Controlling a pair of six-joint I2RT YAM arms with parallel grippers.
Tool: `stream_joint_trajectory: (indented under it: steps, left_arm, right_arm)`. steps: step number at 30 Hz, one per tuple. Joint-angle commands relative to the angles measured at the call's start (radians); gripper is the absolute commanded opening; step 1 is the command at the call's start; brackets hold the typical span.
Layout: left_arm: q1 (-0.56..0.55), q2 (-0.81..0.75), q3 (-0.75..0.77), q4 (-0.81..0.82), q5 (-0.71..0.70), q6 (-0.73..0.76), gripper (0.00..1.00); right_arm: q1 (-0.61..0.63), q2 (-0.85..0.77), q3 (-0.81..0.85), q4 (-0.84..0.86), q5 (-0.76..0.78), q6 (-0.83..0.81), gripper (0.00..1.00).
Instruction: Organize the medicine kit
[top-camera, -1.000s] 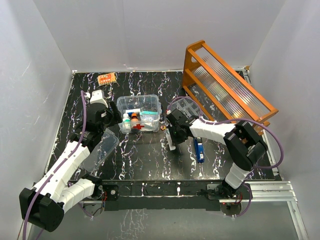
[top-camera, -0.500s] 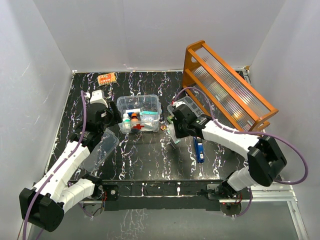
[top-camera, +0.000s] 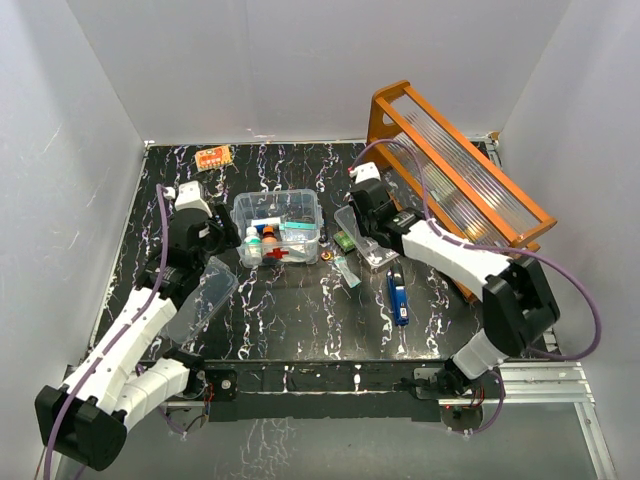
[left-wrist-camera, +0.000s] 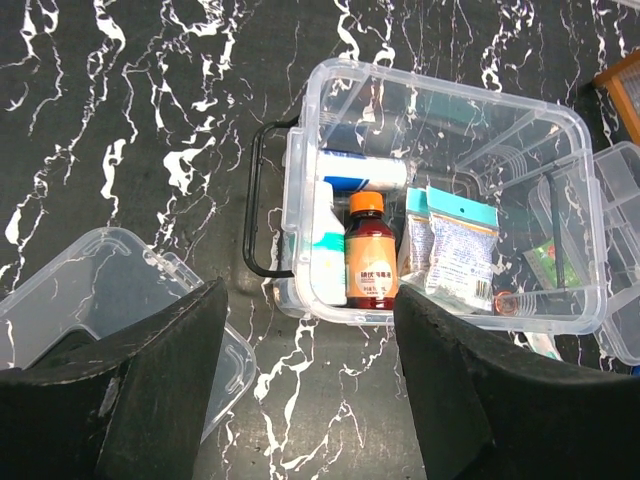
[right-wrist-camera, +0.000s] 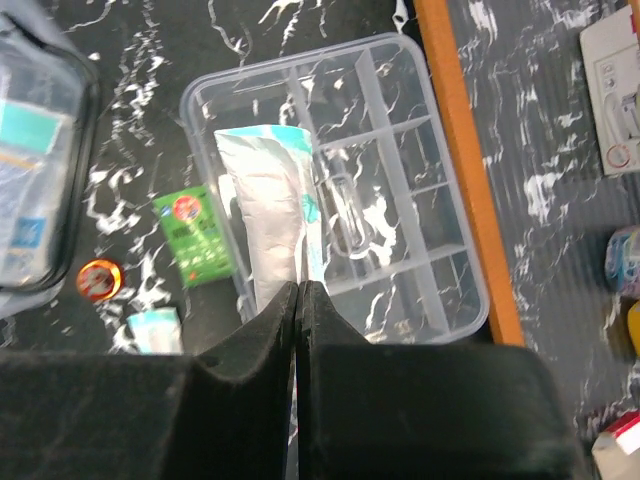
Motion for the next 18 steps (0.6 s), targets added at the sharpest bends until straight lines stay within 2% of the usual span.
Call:
stream_joint_trajectory:
  steps: [1, 9, 18]
  left_arm:
    - [0.004, -0.063, 0.008, -0.011, -0.06, 0.011, 0.66]
    - [0.004, -0.089, -0.01, -0.011, -0.065, 0.011, 0.67]
    - [0.004, -0.087, -0.011, -0.008, -0.05, 0.01, 0.68]
  right_arm:
    - [-0.031, 0.084, 0.075, 0.112, 0.052, -0.123, 0.0]
    - [-0.083, 0.242, 0.15, 0.118, -0.075, -0.192, 0.0]
    - [-0.102, 0.327, 0.167, 0.081, -0.151, -0.186, 0.0]
